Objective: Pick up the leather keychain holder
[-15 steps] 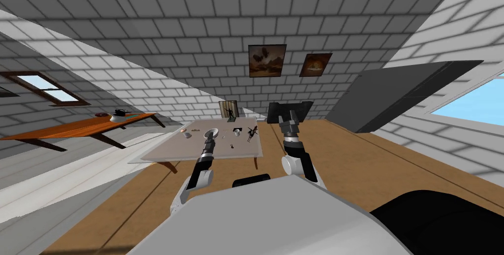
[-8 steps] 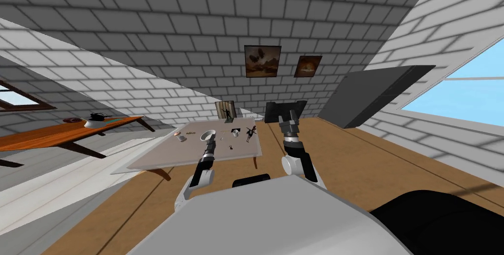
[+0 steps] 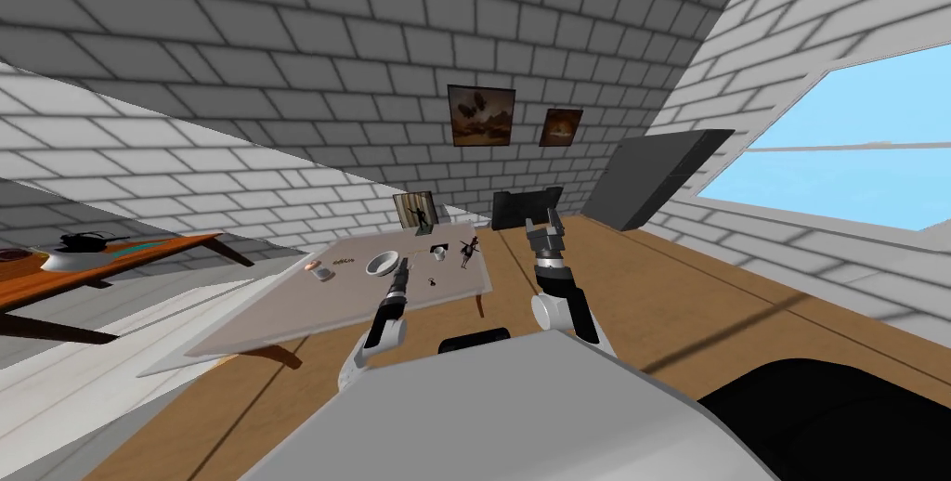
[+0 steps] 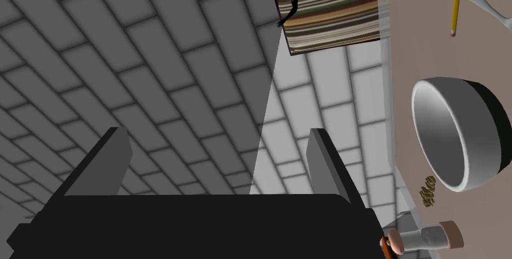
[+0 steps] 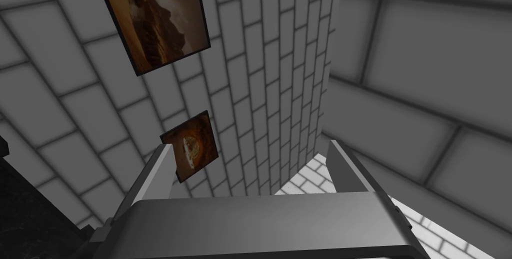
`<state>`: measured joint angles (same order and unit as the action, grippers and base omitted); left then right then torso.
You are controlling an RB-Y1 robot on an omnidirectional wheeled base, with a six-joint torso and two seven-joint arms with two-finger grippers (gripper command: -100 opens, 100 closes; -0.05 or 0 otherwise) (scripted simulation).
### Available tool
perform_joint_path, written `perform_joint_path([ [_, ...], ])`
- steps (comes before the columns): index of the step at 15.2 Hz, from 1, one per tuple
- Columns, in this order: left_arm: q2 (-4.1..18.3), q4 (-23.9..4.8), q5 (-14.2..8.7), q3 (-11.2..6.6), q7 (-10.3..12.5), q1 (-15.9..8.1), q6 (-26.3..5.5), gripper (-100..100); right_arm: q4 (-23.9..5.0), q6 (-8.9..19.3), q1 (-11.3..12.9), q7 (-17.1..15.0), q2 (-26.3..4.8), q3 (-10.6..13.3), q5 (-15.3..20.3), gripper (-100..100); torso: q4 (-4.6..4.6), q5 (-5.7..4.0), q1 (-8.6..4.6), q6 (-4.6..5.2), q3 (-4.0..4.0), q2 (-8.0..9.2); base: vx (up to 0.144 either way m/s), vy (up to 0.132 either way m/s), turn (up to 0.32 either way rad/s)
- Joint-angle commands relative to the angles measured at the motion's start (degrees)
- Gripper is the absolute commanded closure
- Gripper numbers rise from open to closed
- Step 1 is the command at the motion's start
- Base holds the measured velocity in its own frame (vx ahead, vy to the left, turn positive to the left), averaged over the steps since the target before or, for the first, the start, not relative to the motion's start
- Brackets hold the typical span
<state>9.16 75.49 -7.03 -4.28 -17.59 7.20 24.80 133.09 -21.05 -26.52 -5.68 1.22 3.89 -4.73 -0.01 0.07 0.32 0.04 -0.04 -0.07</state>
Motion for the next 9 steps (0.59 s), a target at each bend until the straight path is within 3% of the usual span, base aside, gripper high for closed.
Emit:
perform_joint_path([
  [1, -0.02, -2.86, -0.27, -0.34, -1.47, -1.13, -0.03, -100, 0.00, 0.00, 0.00, 0.00, 0.00, 0.00, 0.00, 0, 0.00, 0.00, 0.00, 0.00, 0.00, 0.00, -0.019, 0.082, -0.221],
  [2, -0.02, -4.17, -0.27, -0.34, -1.47, -1.13, -0.03, -100, 0.00, 0.00, 0.00, 0.00, 0.00, 0.00, 0.00, 0, 0.00, 0.01, 0.02, -0.02, 0.01, 0.01, -0.011, 0.056, -0.066],
  [3, -0.11, -5.79, -0.59, -0.75, -3.05, -2.63, 0.23, -100, 0.00, 0.00, -0.01, 0.00, 0.00, -0.01, 0.00, 0, -0.01, 0.00, -0.04, -0.06, 0.00, 0.00, -0.006, 0.056, -0.158],
  [5, -0.11, -8.07, -0.59, -0.75, -3.05, -2.63, 0.23, -100, 0.00, 0.00, 0.00, 0.00, 0.00, 0.00, 0.00, 0, -0.01, -0.01, -0.07, -0.02, -0.01, -0.02, -0.009, 0.049, -0.152],
  [6, -0.21, -9.74, -0.90, -1.15, -4.62, -4.12, 0.49, -100, 0.00, 0.00, -0.01, 0.00, 0.00, 0.00, 0.00, 0, -0.01, -0.02, -0.11, -0.05, -0.01, -0.02, -0.007, 0.049, -0.200],
  [8, -0.21, -11.78, -0.90, -1.15, -4.62, -4.12, 0.49, -100, 0.00, 0.00, -0.01, 0.00, 0.00, 0.00, 0.00, 0, -0.01, -0.01, -0.10, -0.02, -0.01, -0.02, -0.013, 0.053, -0.145],
  [9, -0.32, -13.33, -1.21, -1.55, -6.18, -5.59, 0.75, -100, 0.00, 0.00, -0.01, 0.00, 0.00, 0.00, 0.00, 0, -0.01, -0.02, -0.11, -0.05, -0.01, -0.02, -0.018, 0.048, -0.175],
])
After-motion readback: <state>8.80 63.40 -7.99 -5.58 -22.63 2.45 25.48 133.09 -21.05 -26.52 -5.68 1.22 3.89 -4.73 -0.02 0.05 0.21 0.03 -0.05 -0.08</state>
